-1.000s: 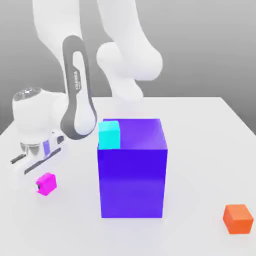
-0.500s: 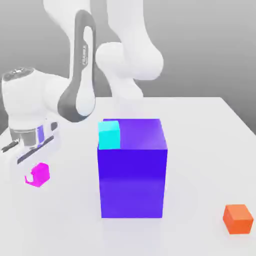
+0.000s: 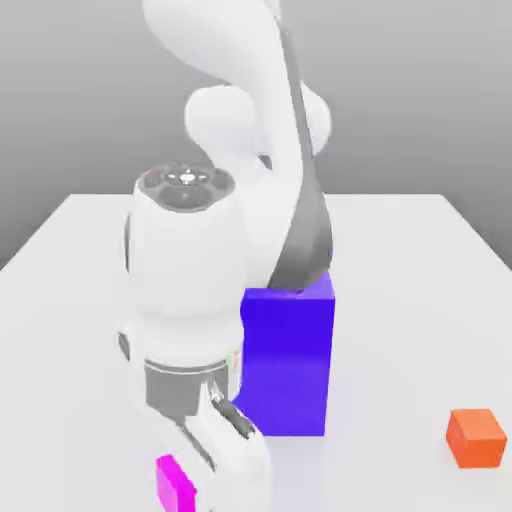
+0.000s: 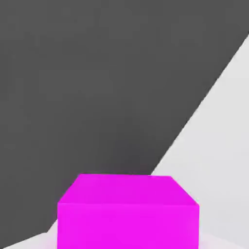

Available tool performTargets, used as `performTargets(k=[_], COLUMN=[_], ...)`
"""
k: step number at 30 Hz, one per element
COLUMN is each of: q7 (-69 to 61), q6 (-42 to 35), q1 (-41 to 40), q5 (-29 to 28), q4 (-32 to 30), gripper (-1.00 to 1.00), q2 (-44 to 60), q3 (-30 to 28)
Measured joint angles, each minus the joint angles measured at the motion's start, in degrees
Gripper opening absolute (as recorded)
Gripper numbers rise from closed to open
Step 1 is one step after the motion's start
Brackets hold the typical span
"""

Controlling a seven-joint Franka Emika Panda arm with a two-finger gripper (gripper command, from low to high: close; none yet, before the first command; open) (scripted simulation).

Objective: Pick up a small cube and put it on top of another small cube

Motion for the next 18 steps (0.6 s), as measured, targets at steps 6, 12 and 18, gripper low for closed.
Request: performTargets(k=[6,12,18], q7=[-6.5,-11.7,-11.4], q6=[-4.9,-7.4,-6.3], q1=[8.0,18.7,20.3], q5=[-3.0,-9.5,-11.0], q4=[4.4,9.8,10.5], gripper=[-1.0,-1.0,1.0], q2=[3.1,10.8,13.0], q3=[7.5,11.8,10.9])
